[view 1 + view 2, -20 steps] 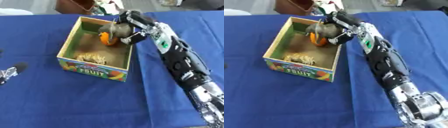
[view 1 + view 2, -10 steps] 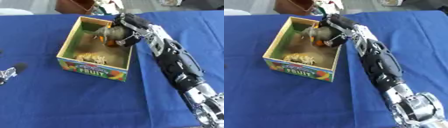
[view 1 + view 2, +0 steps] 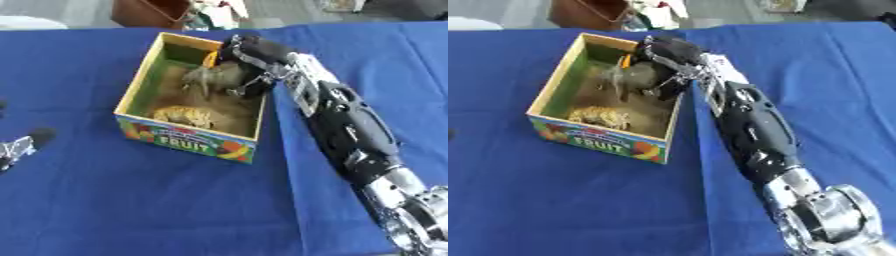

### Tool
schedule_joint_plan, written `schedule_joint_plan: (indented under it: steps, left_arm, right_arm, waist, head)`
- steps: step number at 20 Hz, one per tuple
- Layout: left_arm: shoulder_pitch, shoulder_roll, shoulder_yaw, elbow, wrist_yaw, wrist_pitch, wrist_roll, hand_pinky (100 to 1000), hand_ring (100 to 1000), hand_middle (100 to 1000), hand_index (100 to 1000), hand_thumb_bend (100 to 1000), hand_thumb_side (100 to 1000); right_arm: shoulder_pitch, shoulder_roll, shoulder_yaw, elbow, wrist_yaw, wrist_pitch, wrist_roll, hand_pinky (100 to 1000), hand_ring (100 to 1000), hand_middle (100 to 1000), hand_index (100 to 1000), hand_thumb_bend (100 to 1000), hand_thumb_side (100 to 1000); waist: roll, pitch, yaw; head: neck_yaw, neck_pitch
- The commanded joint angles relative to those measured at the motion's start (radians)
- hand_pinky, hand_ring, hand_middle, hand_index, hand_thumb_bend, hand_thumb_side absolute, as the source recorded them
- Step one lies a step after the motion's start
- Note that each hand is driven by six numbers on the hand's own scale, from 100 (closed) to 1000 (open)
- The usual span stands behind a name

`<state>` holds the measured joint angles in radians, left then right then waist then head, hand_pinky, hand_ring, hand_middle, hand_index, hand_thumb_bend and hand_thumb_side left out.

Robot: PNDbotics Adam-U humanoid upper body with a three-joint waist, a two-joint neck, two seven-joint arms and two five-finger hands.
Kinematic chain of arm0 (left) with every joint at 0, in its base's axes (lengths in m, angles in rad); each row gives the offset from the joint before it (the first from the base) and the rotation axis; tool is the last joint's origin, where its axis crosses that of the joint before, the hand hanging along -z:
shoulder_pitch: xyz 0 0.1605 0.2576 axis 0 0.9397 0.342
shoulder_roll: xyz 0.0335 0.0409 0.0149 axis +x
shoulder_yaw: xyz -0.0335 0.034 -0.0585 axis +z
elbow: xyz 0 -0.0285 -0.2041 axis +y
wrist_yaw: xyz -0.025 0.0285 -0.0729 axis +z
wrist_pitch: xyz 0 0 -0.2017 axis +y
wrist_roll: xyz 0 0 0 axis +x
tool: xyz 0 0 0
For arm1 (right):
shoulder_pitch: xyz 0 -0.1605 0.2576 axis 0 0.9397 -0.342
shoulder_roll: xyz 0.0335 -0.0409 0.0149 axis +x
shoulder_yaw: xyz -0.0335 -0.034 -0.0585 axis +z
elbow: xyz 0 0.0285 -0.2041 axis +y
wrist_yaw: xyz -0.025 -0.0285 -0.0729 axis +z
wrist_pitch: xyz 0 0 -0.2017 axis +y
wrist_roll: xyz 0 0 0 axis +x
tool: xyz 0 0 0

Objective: Pick up objects on the table and place them in the box.

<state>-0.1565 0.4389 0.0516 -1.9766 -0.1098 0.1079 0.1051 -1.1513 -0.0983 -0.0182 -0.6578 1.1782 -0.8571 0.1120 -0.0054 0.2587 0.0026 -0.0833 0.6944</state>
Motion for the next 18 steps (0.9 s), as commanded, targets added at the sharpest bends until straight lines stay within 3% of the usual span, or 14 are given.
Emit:
schedule_joint_plan:
  steps: [1, 9, 13, 18]
  left_arm:
    - [-0.012, 0.009, 0.001, -0.012, 0.004, -0.001, -0.005, 612, 611, 638, 755, 854, 209]
    - [-0.013, 0.004, -0.002, -0.009, 0.004, -0.001, -0.012, 613, 611, 639, 756, 855, 214]
    - [-0.009, 0.002, 0.001, -0.008, 0.004, -0.001, -0.01, 613, 611, 639, 756, 856, 215]
    - [-0.004, 0.0, 0.004, -0.007, 0.005, -0.001, -0.007, 613, 611, 639, 756, 857, 216]
  right_arm:
    - [-0.007, -0.002, 0.003, 0.01, 0.025, -0.007, 0.039, 546, 603, 436, 625, 100, 100]
    - [0.0, -0.002, -0.004, 0.026, 0.032, -0.002, 0.165, 632, 787, 681, 825, 129, 262]
    - [0.004, -0.012, -0.011, 0.023, 0.004, 0.007, 0.197, 679, 862, 776, 880, 193, 336]
    - [0.006, -0.032, -0.024, -0.002, -0.034, 0.029, 0.189, 765, 954, 877, 946, 348, 425]
  waist:
    - [0.003, -0.014, 0.002]
    - [0.004, -0.012, 0.0]
    - [0.005, -0.013, -0.003]
    - [0.004, -0.014, -0.008]
  head:
    - [-0.004, 0.004]
    - [0.002, 0.006]
    - [0.006, 0.008]
    - [0.013, 0.012]
